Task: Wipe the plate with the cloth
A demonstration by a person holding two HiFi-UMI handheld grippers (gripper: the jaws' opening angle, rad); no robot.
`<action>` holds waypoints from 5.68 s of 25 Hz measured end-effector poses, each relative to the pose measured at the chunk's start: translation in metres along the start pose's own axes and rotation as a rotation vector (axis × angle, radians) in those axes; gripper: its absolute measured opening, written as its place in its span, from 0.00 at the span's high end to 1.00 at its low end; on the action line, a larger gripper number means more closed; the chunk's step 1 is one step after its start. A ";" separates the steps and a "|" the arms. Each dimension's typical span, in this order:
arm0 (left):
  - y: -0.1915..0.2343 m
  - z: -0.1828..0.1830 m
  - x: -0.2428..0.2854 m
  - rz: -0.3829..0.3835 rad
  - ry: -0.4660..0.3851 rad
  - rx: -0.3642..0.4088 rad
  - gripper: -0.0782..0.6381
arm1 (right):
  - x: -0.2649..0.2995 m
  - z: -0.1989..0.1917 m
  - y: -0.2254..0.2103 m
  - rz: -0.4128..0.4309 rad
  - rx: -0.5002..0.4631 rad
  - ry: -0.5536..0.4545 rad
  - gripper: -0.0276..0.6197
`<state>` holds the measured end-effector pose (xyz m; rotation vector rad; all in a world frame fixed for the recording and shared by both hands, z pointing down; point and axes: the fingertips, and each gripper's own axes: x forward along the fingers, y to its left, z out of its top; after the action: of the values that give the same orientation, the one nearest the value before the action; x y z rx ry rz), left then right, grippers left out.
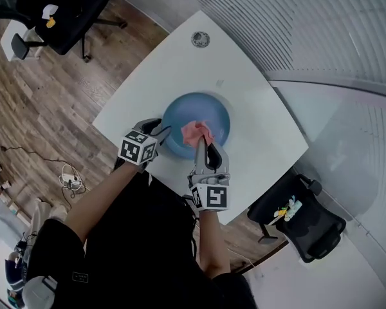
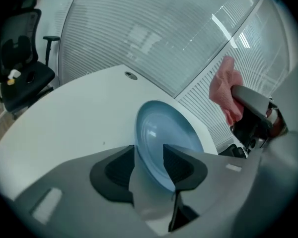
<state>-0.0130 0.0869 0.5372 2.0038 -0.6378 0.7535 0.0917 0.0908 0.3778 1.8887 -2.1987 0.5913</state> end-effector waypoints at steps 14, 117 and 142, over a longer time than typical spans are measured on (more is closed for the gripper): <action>0.014 -0.002 0.028 0.002 0.059 -0.062 0.77 | 0.066 -0.059 0.000 0.103 -0.166 0.156 0.94; 0.027 -0.002 0.008 0.020 -0.048 -0.170 0.87 | 0.059 -0.158 -0.079 0.290 -1.784 0.772 0.94; 0.031 -0.002 0.013 0.031 -0.057 -0.197 0.87 | -0.026 -0.215 -0.042 0.339 -1.168 1.032 0.94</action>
<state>-0.0258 0.0720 0.5645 1.8436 -0.7486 0.6290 0.1119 0.1983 0.5698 0.4242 -1.4994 0.1325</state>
